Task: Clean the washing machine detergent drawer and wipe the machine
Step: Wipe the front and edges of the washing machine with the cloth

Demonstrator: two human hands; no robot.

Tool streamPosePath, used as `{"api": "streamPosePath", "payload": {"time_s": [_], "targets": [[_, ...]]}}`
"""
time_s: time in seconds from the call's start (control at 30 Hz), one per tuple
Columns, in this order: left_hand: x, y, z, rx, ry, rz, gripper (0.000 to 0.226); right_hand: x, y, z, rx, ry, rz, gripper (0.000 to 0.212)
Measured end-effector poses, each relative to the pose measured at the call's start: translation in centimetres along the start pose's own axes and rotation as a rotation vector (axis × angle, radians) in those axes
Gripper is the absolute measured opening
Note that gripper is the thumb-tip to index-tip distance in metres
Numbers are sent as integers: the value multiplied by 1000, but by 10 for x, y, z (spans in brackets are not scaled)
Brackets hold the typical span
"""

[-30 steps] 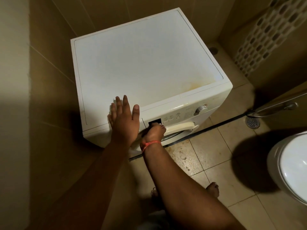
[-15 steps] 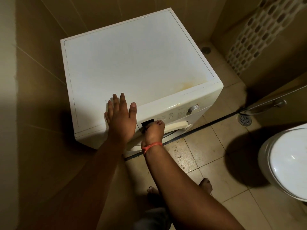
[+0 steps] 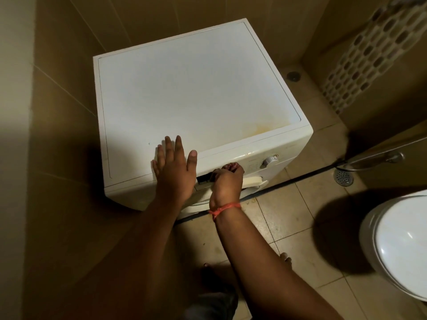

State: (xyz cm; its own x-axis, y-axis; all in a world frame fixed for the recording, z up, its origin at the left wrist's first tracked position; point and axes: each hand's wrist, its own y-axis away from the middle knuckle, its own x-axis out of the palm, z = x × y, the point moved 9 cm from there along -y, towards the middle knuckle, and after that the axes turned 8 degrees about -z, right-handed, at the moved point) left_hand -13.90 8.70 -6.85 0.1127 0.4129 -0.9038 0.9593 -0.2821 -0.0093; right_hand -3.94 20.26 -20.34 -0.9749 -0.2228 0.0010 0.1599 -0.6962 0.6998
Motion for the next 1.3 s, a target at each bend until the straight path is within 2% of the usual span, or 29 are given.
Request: {"api": "streamPosePath", "payload": {"time_s": [0.1,0.23,0.27,0.37,0.43,0.67,0.8,0.83,0.9,1.0,1.07,1.17,1.3], "targets": [[-2,-1,-2,9,-9,2,61,-7,-25,-8,-49,71,-19,63],[-9,-4,-2,20,-12,-19,61,-35,-11,21,3,133,-85,32],[-8,-5,-2,19,-5,-18,61,-37,-1,31,-55,160,-92,34],[-3,-6,-1,-7,14,10,60,-14,52,54,-362,301,51,63],[-1,-5,-4,-4,21,30,60,-4,78,54,-496,417,112,69],[-1,-8,-9,54,12,80,61,-29,42,97,-616,584,-89,70],[8,1,-16,61,7,126,62,-16,74,67,-748,689,84,81],[11,4,-21,70,7,143,62,-19,81,65,-746,689,122,80],[12,8,-27,90,4,153,62,-30,66,67,-633,580,74,66],[10,7,-33,103,-2,143,62,-46,5,60,-190,343,-17,37],[11,8,-36,105,-7,139,62,-53,-17,52,-15,371,62,19],[14,11,-38,98,9,136,62,-61,-24,52,41,336,143,25],[17,11,-38,66,11,86,62,-46,-5,48,-9,167,85,40]]}}
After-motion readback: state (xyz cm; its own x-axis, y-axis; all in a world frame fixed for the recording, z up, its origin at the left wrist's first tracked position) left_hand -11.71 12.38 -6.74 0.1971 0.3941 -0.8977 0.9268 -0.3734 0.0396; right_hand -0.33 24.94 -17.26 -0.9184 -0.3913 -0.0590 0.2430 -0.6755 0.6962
